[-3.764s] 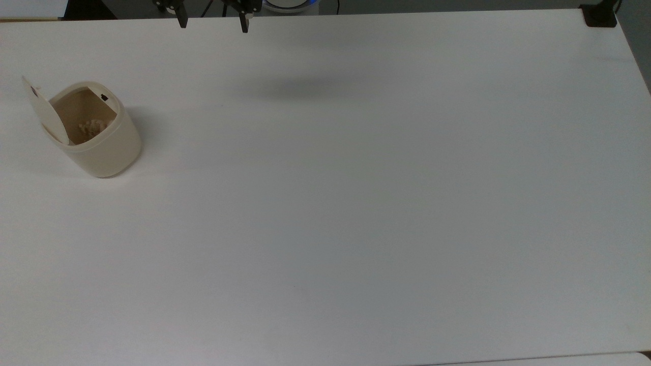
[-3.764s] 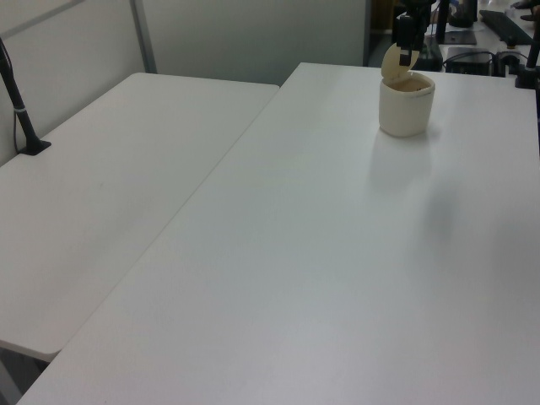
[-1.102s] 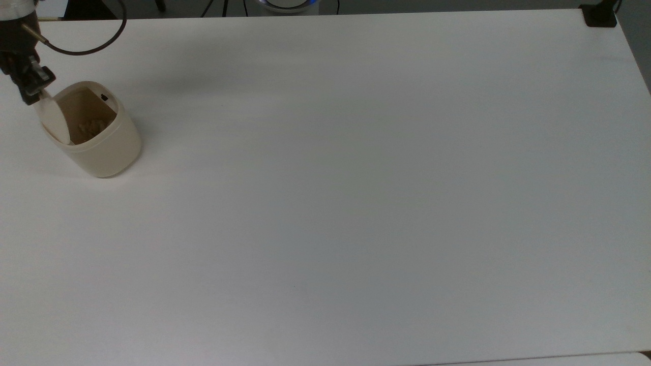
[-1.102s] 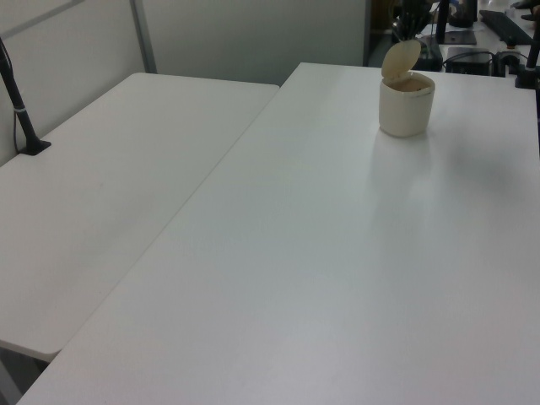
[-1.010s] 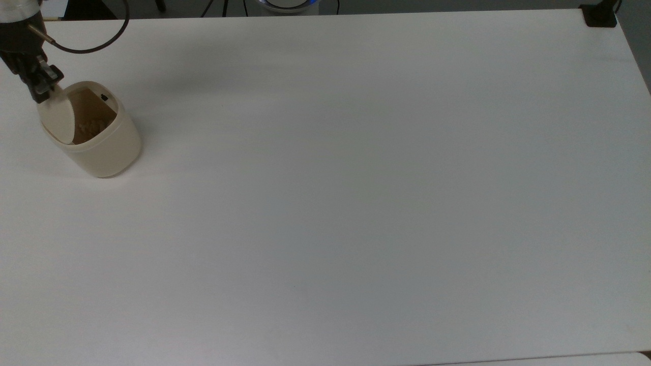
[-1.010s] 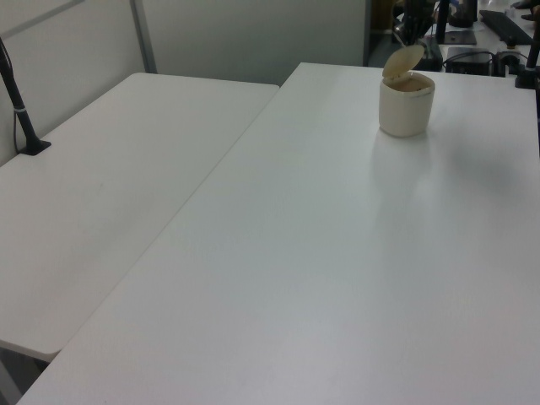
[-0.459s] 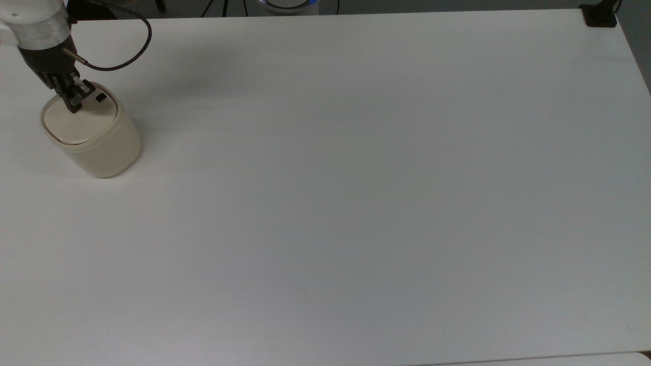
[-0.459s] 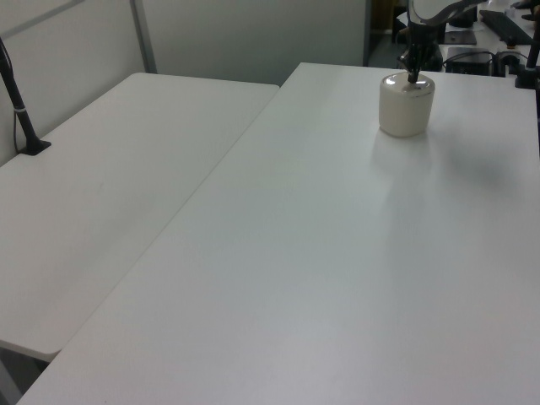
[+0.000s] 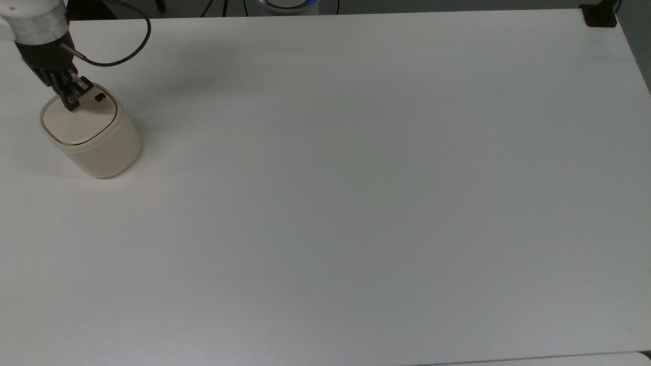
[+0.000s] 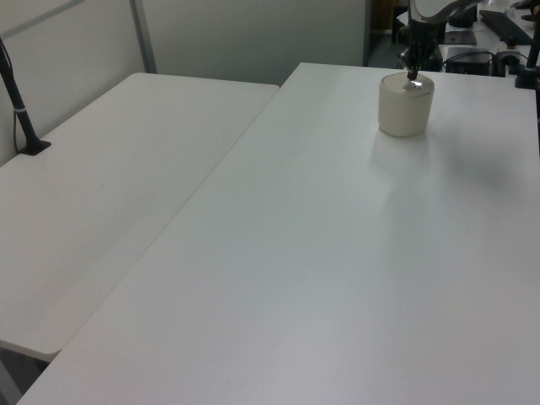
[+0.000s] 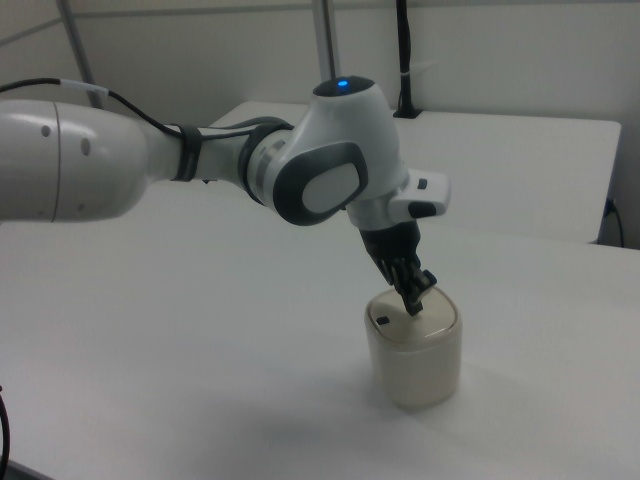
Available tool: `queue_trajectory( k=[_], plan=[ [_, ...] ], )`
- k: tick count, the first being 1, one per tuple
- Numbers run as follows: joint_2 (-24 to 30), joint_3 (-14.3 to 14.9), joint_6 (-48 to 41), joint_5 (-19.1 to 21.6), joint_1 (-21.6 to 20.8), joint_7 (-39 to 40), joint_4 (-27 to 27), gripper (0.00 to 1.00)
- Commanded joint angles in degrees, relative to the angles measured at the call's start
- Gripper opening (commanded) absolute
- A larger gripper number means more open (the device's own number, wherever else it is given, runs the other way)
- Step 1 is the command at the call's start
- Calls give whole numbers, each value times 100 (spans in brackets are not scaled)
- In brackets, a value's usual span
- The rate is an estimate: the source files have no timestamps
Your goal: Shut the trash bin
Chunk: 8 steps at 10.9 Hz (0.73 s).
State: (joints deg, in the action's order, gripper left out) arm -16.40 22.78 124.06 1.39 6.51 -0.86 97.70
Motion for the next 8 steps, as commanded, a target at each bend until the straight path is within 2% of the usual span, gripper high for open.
queue_trajectory(
  k=[1,2,3,5,7,8],
  plan=[
    [881,-45,-635,37,-368,208,153,12],
    [1066,-315,-1037,28,-439,400,144,38],
    [1268,-814,-1511,2,-370,437,135,64],
    [1594,-1763,-2321,-60,-290,384,126,100],
    [1692,-2477,-2867,-42,-290,376,57,100],
    [1762,-2619,-3087,-25,-299,436,47,100]
  ],
)
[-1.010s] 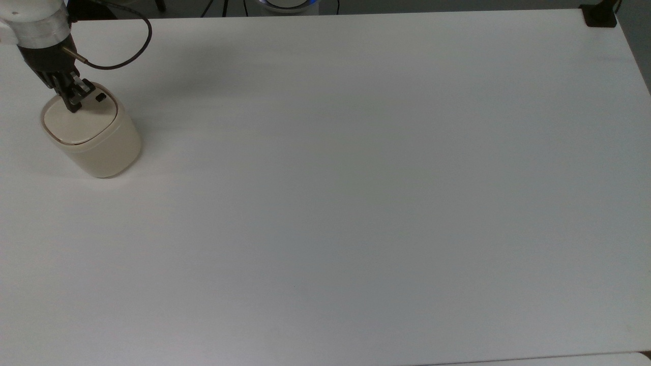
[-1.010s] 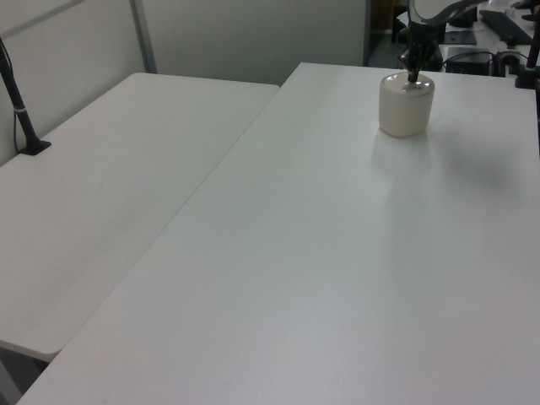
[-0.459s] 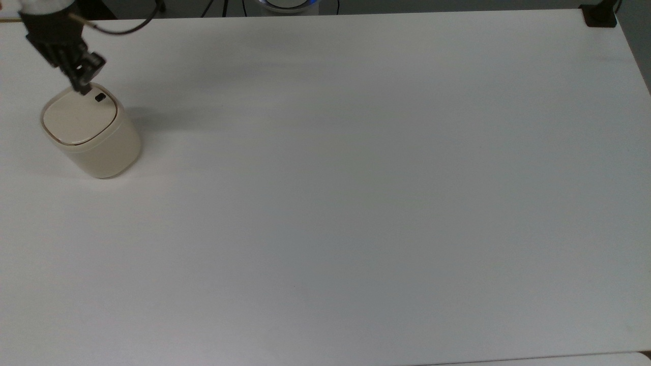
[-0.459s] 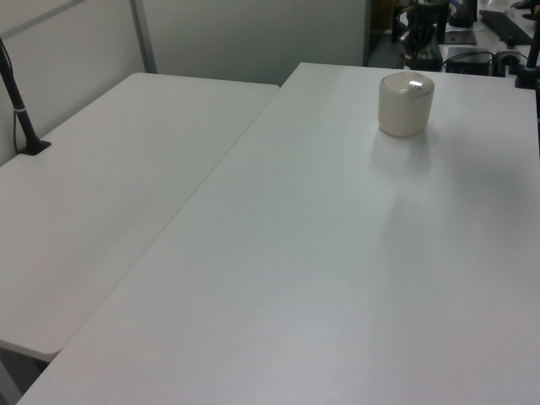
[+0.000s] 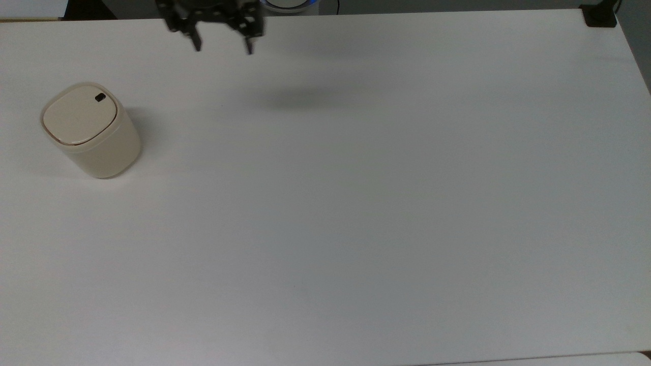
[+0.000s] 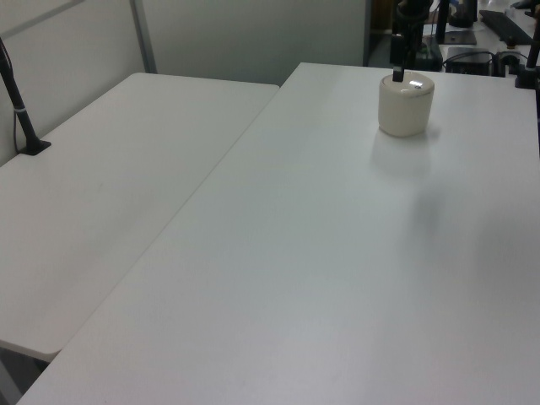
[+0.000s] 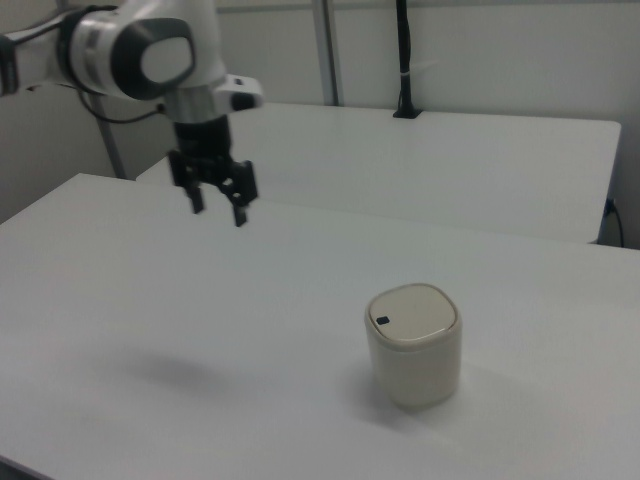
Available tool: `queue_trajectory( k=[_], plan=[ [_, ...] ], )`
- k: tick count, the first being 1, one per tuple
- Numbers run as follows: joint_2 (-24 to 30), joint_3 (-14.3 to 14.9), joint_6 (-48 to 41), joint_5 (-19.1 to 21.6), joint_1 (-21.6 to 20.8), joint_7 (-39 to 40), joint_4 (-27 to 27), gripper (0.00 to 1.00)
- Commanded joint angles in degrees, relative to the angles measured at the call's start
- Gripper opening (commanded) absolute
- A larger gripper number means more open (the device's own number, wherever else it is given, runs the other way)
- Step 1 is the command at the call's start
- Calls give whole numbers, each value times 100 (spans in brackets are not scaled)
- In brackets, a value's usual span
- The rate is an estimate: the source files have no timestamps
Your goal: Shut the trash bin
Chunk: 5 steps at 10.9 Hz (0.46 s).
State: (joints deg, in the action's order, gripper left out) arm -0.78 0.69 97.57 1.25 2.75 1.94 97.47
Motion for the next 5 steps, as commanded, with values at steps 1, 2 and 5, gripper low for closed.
queue_trajectory(
  k=[1,2,5],
  plan=[
    [227,-464,-519,7,77,201,96,100],
    [219,-534,-537,15,60,141,96,100],
    [228,-517,-494,-46,86,96,61,100]
  ],
)
